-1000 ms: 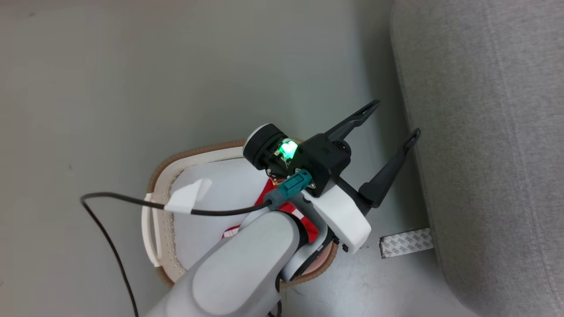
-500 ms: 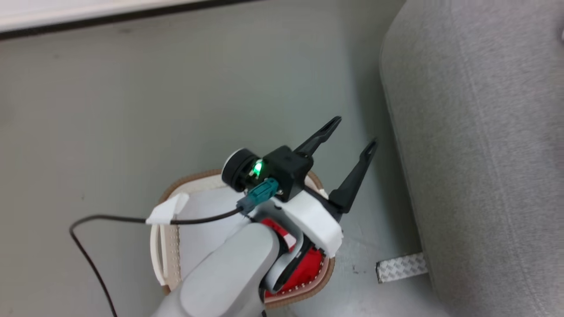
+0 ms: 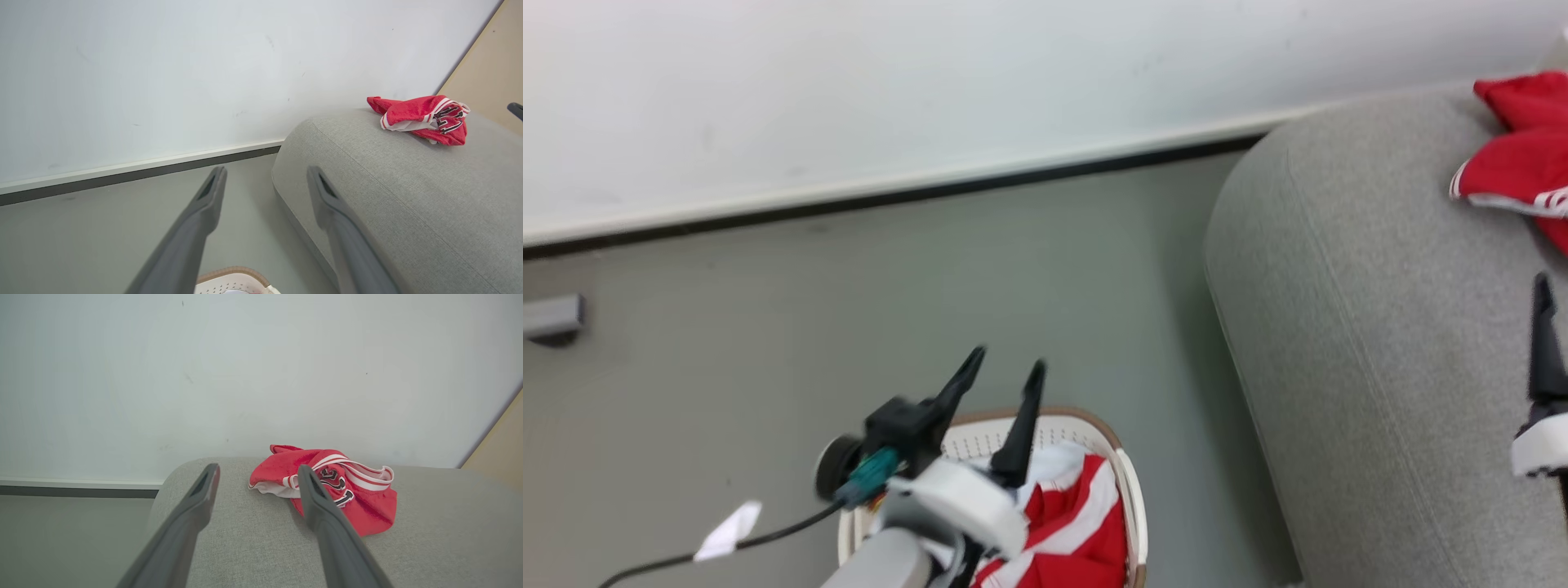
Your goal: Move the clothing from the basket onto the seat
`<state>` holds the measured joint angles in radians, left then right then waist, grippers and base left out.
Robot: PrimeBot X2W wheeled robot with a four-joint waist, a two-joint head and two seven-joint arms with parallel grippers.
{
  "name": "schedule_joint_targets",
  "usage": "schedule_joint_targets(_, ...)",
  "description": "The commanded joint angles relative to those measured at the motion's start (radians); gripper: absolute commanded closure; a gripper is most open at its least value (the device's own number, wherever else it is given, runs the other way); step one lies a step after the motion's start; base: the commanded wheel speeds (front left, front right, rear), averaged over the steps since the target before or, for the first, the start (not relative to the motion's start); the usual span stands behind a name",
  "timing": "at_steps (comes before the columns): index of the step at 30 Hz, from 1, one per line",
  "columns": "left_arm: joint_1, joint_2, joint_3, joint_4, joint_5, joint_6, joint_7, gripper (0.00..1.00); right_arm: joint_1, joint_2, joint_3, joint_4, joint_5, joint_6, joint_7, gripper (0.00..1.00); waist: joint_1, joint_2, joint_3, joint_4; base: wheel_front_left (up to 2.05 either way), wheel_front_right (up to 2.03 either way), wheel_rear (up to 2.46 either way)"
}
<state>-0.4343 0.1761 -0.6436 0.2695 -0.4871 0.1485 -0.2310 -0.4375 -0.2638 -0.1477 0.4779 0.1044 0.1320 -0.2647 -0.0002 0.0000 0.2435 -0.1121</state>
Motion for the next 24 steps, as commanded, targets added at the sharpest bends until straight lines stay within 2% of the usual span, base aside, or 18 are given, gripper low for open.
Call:
schedule_joint_targets(1,0.045,0.023,0.020,0.004,-0.010,0.012,-0.016,0.00,0.039,0.015,0.003,-0.042,-0.011,-0.003,0.000,0.00,0.0002,0.0000,-0.079,0.032,0.00,0.00,0.00)
schedule_joint_targets(8,0.193,0.067,0.112,-0.005,0.003,0.046,-0.034,0.00,0.185,0.109,0.035,-0.151,-0.049,-0.003,0.001,0.00,0.0002,0.0000,-0.167,0.073,0.00,0.00,0.00)
schedule_joint_targets(13,0.297,0.055,0.211,-0.061,0.050,0.053,-0.033,0.00,0.271,0.158,0.055,-0.146,-0.051,-0.003,0.001,0.00,0.0002,0.0000,-0.219,0.099,0.00,0.00,0.00)
schedule_joint_targets(24,0.428,-0.004,0.396,-0.090,0.155,-0.013,-0.034,0.00,0.371,0.207,0.077,-0.109,-0.046,-0.003,0.001,0.00,0.0002,0.0000,-0.259,0.120,0.00,0.00,0.00)
